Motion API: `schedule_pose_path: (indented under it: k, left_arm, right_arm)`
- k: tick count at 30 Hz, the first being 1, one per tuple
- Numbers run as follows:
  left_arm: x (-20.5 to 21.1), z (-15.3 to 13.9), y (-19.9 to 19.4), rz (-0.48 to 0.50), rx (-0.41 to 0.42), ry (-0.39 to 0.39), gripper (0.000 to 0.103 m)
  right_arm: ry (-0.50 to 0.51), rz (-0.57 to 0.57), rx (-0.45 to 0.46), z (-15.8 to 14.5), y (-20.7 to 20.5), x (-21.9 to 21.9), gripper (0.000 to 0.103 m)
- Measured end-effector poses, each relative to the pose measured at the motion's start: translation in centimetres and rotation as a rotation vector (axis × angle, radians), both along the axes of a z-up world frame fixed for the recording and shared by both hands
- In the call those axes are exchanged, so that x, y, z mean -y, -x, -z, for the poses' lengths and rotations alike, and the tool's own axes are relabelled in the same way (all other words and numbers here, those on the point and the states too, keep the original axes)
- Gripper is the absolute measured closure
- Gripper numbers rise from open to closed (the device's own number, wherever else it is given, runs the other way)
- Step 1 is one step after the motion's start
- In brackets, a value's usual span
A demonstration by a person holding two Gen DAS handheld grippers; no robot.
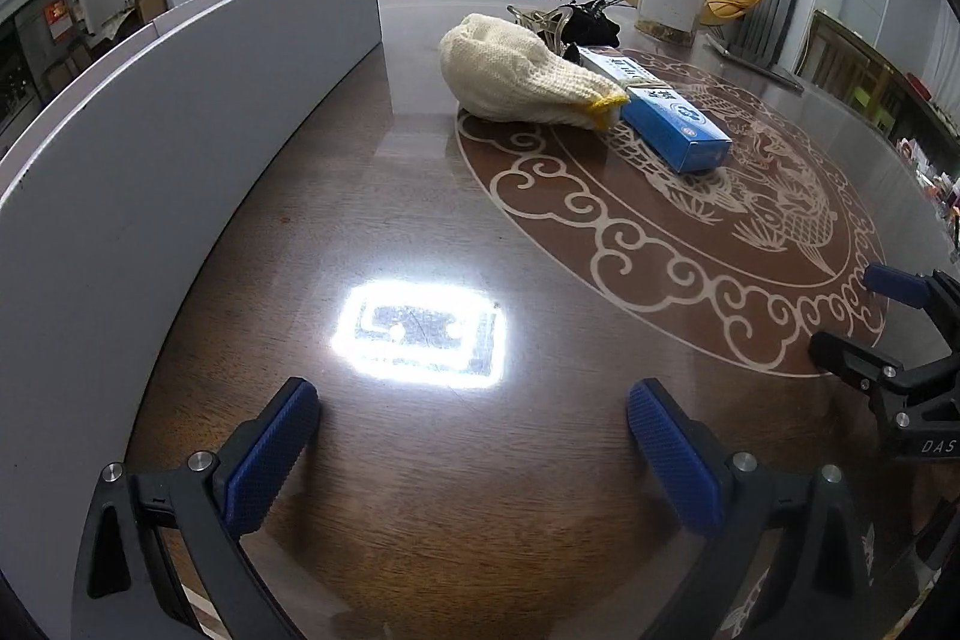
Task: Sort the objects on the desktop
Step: 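Bring both tools back over the table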
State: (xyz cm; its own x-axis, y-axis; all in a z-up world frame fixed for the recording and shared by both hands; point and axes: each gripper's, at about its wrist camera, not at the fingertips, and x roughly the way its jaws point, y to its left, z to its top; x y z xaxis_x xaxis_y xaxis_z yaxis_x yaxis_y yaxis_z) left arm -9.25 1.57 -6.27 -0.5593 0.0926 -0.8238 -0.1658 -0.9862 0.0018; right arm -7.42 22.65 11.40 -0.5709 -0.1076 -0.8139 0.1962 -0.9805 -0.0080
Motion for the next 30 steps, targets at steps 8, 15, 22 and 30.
schedule_pose_path:
  k: [8,15,22,30]
  left_arm:
    - [0.0,0.0,0.0,0.000,0.000,0.000,0.000]
    - [-0.3,-0.3,1.7,0.050,0.001,0.002,0.000]
    - [0.3,0.3,7.2,0.150,-0.019,-0.011,0.000]
    - [0.4,0.3,7.2,0.155,-0.018,-0.006,0.000]
  right_arm:
    - [0.000,0.000,0.000,-0.1,-0.1,0.0,0.000]
    - [-0.002,0.000,0.000,-0.1,-0.1,0.1,0.000]
    - [-0.002,-0.001,0.001,0.0,0.1,0.1,0.000]
    - [-0.006,0.052,0.000,-0.4,2.3,0.6,0.000]
